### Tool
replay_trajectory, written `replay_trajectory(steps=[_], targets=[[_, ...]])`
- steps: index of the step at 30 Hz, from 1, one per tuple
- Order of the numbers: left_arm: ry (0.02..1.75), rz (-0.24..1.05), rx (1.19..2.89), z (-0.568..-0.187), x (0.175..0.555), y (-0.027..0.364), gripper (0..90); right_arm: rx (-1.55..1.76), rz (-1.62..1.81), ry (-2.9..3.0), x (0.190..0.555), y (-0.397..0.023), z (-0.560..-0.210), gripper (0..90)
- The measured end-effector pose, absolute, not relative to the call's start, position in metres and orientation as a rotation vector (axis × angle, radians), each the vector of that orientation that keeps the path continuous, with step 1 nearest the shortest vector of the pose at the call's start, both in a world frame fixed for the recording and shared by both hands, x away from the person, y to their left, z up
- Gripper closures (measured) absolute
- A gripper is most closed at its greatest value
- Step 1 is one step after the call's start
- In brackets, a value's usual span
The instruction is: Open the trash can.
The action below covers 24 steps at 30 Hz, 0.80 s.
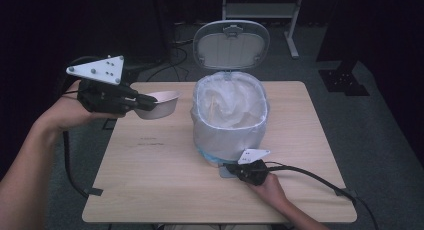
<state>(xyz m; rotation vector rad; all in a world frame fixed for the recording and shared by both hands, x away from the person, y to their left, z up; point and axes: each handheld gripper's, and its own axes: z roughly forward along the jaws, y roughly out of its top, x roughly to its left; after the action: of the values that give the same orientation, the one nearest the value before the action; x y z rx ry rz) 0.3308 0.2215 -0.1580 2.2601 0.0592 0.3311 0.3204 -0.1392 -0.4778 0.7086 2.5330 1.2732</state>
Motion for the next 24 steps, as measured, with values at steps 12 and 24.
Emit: replay_trajectory(steps=[12,24], targets=[[0.032,0.325,2.273,-0.15,0.34,0.206,84.4,0.708,1.274,2.534,0.32,-0.139,-0.478,90.0],[-0.006,0.306,2.274,-0.145,0.346,0.189,84.4,0.712,1.276,2.535,0.32,-0.139,-0.478,90.0]])
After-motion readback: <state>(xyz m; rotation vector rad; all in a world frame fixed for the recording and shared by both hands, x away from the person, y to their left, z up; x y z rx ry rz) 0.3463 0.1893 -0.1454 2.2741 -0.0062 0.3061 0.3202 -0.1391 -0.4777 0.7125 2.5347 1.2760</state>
